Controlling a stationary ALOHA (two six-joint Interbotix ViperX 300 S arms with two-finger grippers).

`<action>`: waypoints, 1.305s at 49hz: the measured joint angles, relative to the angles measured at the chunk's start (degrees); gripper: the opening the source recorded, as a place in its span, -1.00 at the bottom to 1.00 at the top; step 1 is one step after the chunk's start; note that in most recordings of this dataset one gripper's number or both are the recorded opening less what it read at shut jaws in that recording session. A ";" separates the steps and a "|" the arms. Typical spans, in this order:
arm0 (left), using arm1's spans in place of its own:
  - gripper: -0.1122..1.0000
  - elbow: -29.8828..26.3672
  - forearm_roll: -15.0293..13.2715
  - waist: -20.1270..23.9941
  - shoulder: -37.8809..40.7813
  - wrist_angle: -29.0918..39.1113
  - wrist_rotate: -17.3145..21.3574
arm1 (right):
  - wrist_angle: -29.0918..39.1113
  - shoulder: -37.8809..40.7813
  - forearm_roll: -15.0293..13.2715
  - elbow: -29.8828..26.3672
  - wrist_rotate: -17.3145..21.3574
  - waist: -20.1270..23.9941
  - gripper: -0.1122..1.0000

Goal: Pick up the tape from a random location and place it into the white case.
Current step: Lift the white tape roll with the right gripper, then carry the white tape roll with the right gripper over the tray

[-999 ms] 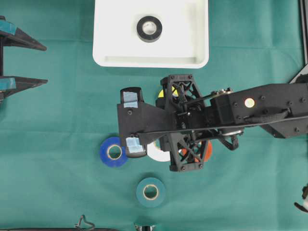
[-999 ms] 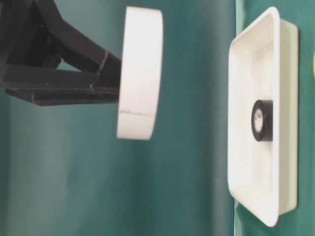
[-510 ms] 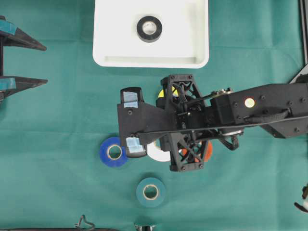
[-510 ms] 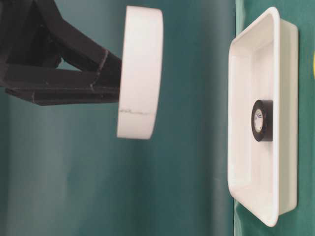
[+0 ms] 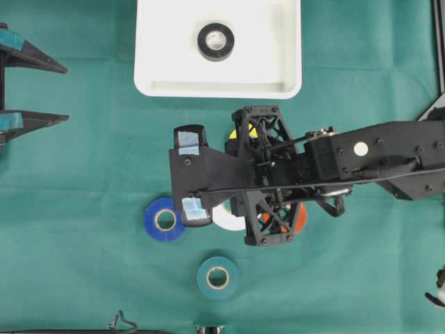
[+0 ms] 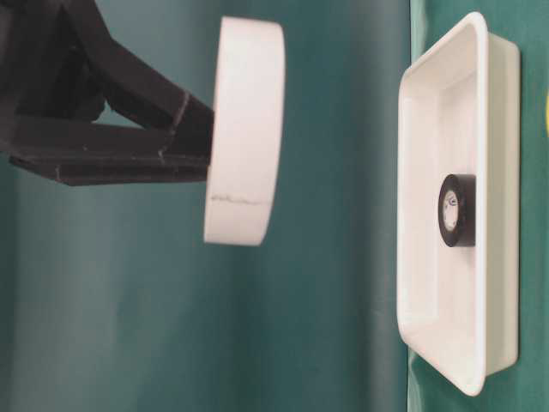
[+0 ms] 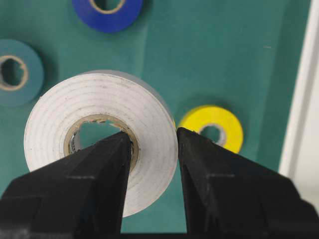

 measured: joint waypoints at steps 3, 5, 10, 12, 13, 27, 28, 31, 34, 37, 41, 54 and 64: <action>0.94 -0.09 -0.09 -0.09 0.00 0.00 0.00 | 0.00 0.09 -0.62 0.00 0.00 -0.35 -0.27; 0.94 0.00 0.00 0.00 0.00 0.18 0.00 | 0.00 0.09 -0.79 0.00 0.00 -0.62 -0.27; 0.94 0.00 -0.09 -0.09 0.00 0.44 0.00 | 0.00 0.09 -0.97 0.26 -0.26 -2.02 -0.27; 0.94 0.00 -0.09 -0.09 0.00 0.53 0.00 | 0.00 0.09 -1.05 0.44 -0.44 -2.72 -0.27; 0.94 0.00 -0.09 0.00 0.09 0.53 0.00 | 0.00 0.09 -1.05 0.53 -0.53 -3.08 -0.27; 0.94 0.00 -0.09 -0.09 0.00 0.70 0.00 | -0.18 0.00 -1.05 1.41 -4.39 -10.90 -0.27; 0.94 0.00 -0.09 -0.09 0.00 0.70 0.00 | -0.35 0.00 -1.05 1.58 -5.01 -11.95 -0.27; 0.94 0.00 0.00 0.00 0.00 0.70 0.00 | -0.62 0.09 -1.14 1.76 -6.06 -14.50 -0.27; 0.94 -0.09 -0.09 0.00 0.00 0.70 0.00 | -1.05 0.09 -1.14 2.02 -7.12 -17.14 -0.27; 0.94 0.00 -0.09 0.00 0.00 0.70 0.00 | -1.58 0.00 -1.14 2.20 -7.82 -19.86 -0.27; 0.94 -0.09 -0.09 0.00 0.00 0.70 0.00 | -2.37 0.09 -1.14 2.20 -8.70 -23.55 -0.27; 0.94 0.00 0.00 0.00 0.00 0.70 0.00 | -3.69 0.09 -1.14 2.29 -11.16 -33.13 -0.27; 0.94 0.00 0.00 0.00 0.00 0.79 0.00 | -4.83 0.09 -1.23 2.46 -11.43 -37.00 -0.27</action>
